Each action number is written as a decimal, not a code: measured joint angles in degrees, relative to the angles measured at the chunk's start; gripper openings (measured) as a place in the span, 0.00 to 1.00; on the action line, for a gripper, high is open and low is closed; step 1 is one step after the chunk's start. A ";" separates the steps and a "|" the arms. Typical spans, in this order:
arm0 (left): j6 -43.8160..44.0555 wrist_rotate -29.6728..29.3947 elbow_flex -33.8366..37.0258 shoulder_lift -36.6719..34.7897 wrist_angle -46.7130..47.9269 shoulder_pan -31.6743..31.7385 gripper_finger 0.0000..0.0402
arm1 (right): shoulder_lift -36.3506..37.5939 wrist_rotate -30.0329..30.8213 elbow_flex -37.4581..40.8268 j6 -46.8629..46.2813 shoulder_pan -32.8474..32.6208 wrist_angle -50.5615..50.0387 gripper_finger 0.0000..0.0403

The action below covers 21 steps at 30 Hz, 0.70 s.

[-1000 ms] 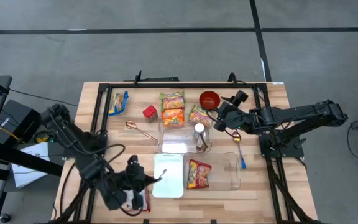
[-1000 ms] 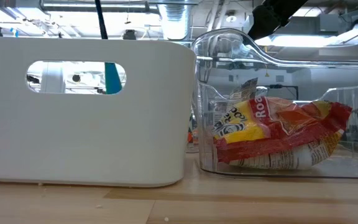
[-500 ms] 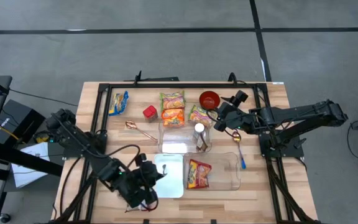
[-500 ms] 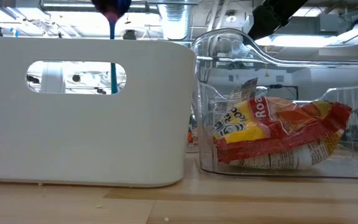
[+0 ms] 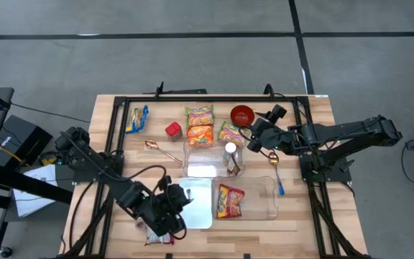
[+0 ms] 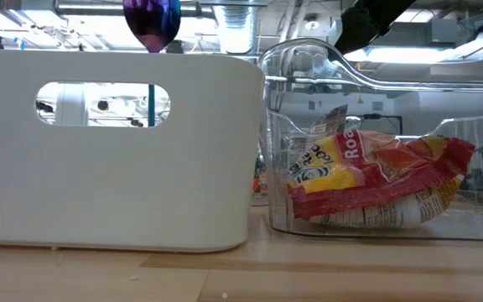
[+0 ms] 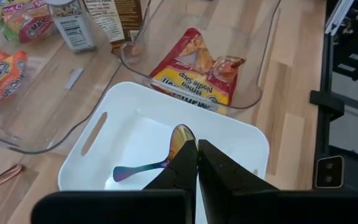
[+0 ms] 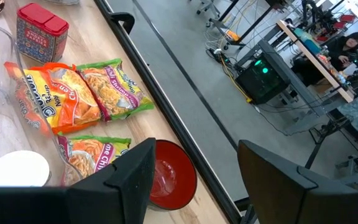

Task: Pick & Place Food Item
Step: Put the top purple spoon into the white bin

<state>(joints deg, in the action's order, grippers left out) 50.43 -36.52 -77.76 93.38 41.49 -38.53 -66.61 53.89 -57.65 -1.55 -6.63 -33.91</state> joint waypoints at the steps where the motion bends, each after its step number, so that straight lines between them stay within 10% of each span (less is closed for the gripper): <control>1: -0.01 0.35 0.00 0.00 0.13 0.22 0.00 | 0.00 0.00 0.00 -0.01 0.00 0.00 0.55; 21: -1.73 4.00 0.02 0.00 1.99 2.67 0.00 | 0.00 -0.02 0.00 -0.01 0.02 -0.37 0.55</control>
<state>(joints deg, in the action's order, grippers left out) 48.71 -32.51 -77.73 93.38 43.48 -35.86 -66.61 53.87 -57.65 -1.56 -6.62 -34.28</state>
